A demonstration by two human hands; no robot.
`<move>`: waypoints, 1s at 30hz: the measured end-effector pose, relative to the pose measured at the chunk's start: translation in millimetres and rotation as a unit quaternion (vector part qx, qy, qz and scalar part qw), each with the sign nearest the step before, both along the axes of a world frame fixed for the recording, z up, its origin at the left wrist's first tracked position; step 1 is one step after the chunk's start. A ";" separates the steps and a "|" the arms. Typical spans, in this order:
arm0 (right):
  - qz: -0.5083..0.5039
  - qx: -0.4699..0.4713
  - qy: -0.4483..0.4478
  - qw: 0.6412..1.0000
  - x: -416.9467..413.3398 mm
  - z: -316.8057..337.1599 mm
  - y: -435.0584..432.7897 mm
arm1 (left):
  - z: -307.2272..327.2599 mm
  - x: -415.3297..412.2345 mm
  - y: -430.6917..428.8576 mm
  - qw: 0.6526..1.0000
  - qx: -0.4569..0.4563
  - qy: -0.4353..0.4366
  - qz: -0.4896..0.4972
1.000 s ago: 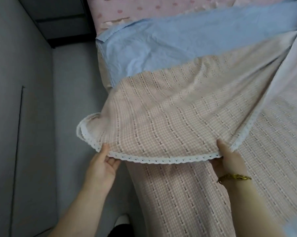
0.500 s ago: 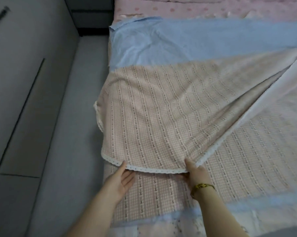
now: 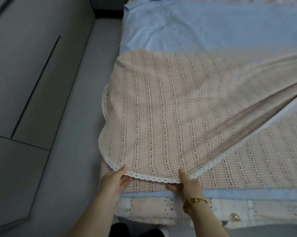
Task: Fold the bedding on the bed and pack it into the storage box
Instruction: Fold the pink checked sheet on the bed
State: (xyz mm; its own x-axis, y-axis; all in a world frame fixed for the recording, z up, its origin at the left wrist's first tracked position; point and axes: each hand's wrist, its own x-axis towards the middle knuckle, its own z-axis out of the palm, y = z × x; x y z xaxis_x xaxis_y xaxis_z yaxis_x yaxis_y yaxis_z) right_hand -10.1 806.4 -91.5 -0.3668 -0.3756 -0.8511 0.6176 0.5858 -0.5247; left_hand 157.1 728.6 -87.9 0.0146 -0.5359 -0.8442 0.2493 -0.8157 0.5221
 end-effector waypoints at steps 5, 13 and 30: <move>0.082 0.022 0.092 0.992 -19.1 -14.1 -11.9 | -1.7 -8.7 -17.7 0.998 -0.016 -0.004 0.054; 0.015 -0.023 0.117 0.993 21.5 -16.4 7.2 | 0.5 26.5 -6.4 0.993 -0.062 -0.076 0.060; -0.044 0.034 0.128 0.990 -107.8 11.3 -12.7 | 11.0 -70.0 38.2 0.714 -0.415 -0.359 -0.435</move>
